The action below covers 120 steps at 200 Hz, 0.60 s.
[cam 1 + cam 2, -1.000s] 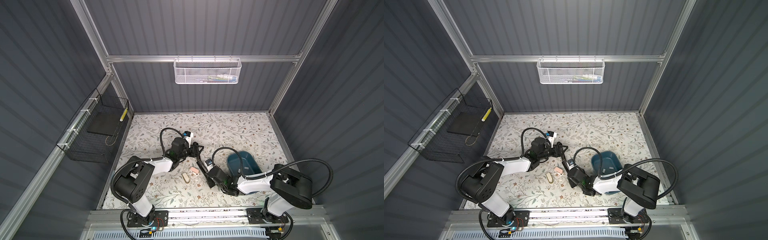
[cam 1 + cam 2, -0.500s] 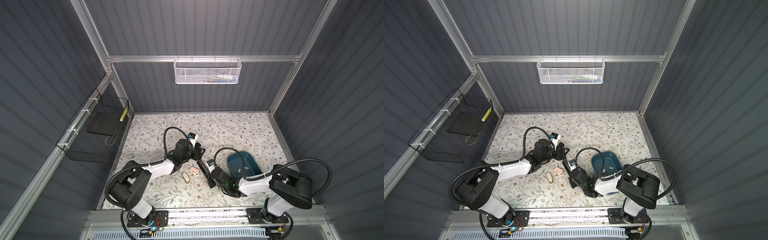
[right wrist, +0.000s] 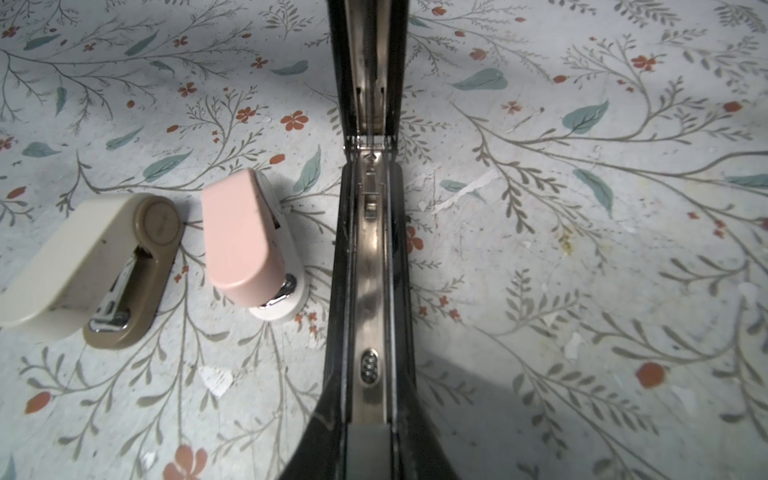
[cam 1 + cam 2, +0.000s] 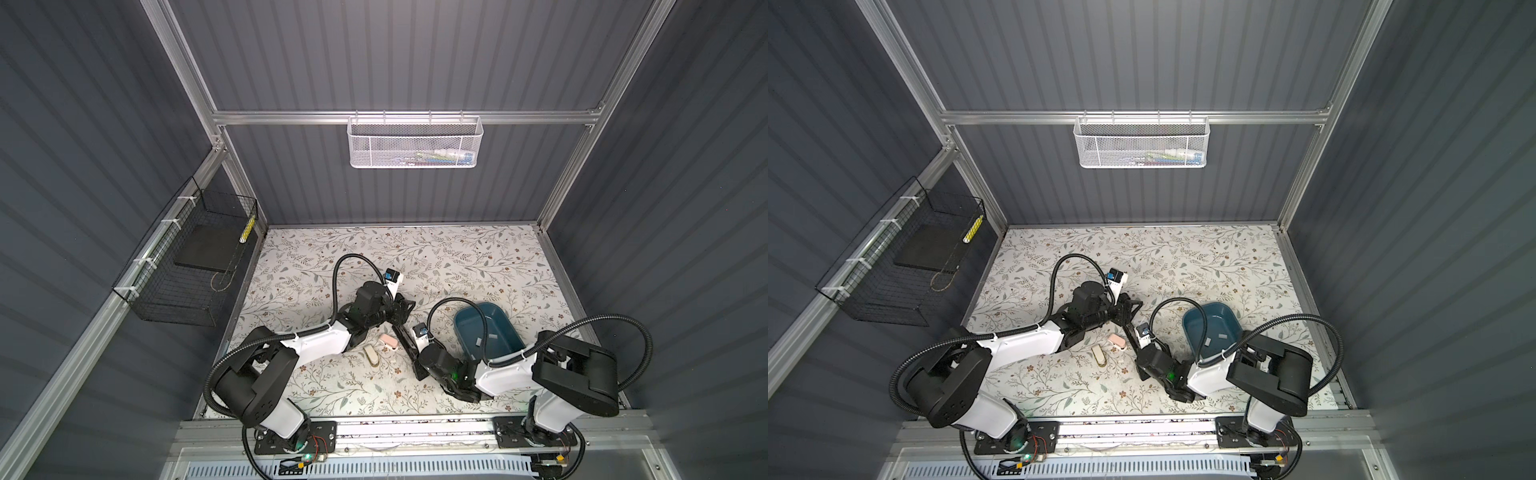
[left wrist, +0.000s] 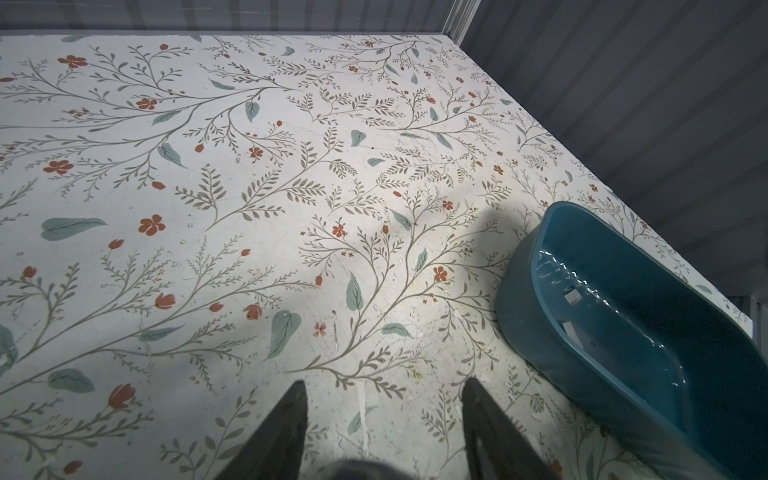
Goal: Load the staples into the stapler
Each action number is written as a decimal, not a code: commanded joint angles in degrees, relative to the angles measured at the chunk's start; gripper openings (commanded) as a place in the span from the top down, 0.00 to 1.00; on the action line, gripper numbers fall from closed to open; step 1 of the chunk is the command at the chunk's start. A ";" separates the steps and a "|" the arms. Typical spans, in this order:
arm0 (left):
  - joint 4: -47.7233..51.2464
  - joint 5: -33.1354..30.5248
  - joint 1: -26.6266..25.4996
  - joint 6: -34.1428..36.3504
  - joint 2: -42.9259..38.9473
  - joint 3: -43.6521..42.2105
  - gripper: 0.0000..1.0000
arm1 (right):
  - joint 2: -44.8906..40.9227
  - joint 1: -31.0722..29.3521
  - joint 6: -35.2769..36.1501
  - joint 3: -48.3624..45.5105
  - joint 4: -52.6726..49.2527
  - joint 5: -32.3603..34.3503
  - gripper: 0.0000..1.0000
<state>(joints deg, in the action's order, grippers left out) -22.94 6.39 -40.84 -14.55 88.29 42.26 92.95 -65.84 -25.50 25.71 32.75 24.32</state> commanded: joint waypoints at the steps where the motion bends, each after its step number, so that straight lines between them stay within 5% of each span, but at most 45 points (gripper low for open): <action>1: 0.91 -0.81 -0.38 1.80 -0.38 0.98 0.40 | -2.25 -0.34 -0.50 -1.45 -1.53 2.23 0.61; 36: 1.22 -1.38 -0.56 2.29 -1.19 0.74 0.40 | -7.67 -0.63 -0.87 -4.18 -0.73 3.93 0.49; 120: 2.57 -3.00 -3.60 6.31 -1.45 1.04 0.41 | -25.02 -3.23 -1.55 -7.39 -8.44 7.02 0.45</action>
<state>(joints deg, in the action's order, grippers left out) -21.67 4.86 -43.03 -11.44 88.27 42.26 73.34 -68.60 -25.85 19.29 29.12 28.60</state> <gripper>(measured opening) 0.594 0.536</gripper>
